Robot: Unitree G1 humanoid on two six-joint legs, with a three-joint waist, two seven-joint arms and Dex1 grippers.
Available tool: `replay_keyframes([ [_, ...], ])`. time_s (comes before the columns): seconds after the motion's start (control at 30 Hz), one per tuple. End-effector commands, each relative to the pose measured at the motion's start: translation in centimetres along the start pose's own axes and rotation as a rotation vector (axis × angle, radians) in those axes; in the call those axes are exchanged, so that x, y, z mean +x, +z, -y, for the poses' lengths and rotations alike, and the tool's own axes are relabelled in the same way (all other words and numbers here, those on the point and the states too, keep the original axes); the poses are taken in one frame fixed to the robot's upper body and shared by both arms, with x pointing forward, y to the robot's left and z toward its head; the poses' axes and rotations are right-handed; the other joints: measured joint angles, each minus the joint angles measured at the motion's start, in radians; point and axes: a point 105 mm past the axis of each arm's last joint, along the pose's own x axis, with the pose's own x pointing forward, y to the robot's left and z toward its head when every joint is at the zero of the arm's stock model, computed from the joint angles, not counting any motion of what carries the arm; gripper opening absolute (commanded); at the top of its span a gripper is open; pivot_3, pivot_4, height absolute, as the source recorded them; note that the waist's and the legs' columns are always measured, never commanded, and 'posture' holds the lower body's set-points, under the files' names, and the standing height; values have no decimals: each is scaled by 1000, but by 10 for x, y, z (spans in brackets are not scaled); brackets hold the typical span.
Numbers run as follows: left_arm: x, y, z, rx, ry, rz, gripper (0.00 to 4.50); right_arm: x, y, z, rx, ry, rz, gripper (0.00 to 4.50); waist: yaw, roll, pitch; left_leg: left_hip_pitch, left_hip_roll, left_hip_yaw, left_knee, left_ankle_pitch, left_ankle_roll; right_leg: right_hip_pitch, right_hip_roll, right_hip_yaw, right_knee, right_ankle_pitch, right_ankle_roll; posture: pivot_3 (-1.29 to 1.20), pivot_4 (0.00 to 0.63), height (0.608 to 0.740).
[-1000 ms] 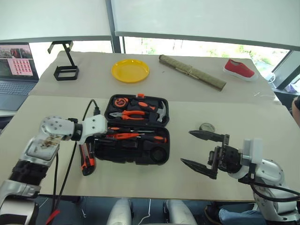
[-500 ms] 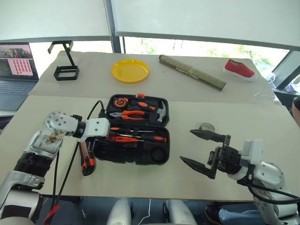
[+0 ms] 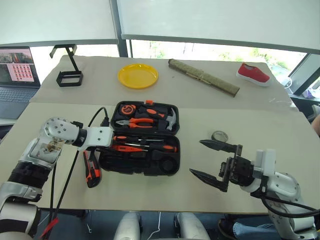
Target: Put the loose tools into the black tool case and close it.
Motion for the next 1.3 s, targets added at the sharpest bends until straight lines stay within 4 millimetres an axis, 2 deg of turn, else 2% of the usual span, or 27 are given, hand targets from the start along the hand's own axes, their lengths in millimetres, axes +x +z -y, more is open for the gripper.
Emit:
replay_keyframes([
  [0.03,-1,-20,11,-35,-63,-117,447,1,6,0,-40,11,19,4500,-1,0,0,0,0,0,0,0,0,0,0,0,0,0,0,0,150,740],
  [0.2,-4,-27,19,-49,-101,-169,447,-1,4,-1,-33,17,13,4500,-6,0,0,1,0,0,0,0,0,0,1,0,0,0,0,0,150,740],
  [0.4,-10,-19,10,-93,-55,-138,447,-3,2,-2,-28,23,10,4500,-8,1,-1,1,1,0,0,0,0,0,1,1,1,0,0,0,150,740],
  [0.5,-12,-21,13,-79,-79,-164,447,-3,1,-1,-28,25,10,4500,-9,1,-1,1,1,0,0,0,0,0,1,1,1,0,0,0,150,740],
  [0.73,-2,-21,24,-82,-131,-175,447,-1,0,0,-31,31,12,4500,-13,1,-1,2,1,0,0,0,0,0,2,2,1,0,0,0,150,740],
  [0.83,4,-17,22,-120,-105,-127,447,-1,-1,0,-30,34,13,4500,-12,2,-1,2,1,0,0,0,0,0,2,2,1,0,0,0,150,740],
  [0.87,4,-16,20,-117,-93,-114,1449,-1,-1,0,-30,34,13,4500,-12,2,-1,2,1,0,0,0,0,0,2,2,1,0,0,0,150,740],
  [0.9,3,-12,19,-128,-81,-85,1669,-1,-1,0,-30,35,14,4500,-10,2,-2,2,1,1,0,0,0,0,2,2,1,0,0,0,150,740],
  [1.07,-9,6,7,-65,-5,75,3465,-2,-2,-1,-25,38,14,4500,-8,2,-1,1,1,1,0,0,0,0,2,3,1,0,0,0,150,740],
  [1.3,-33,27,-2,-134,67,296,3465,0,-2,1,-18,42,25,4500,-2,1,-1,-1,1,0,1,0,0,-1,1,1,1,0,0,0,150,740],
])
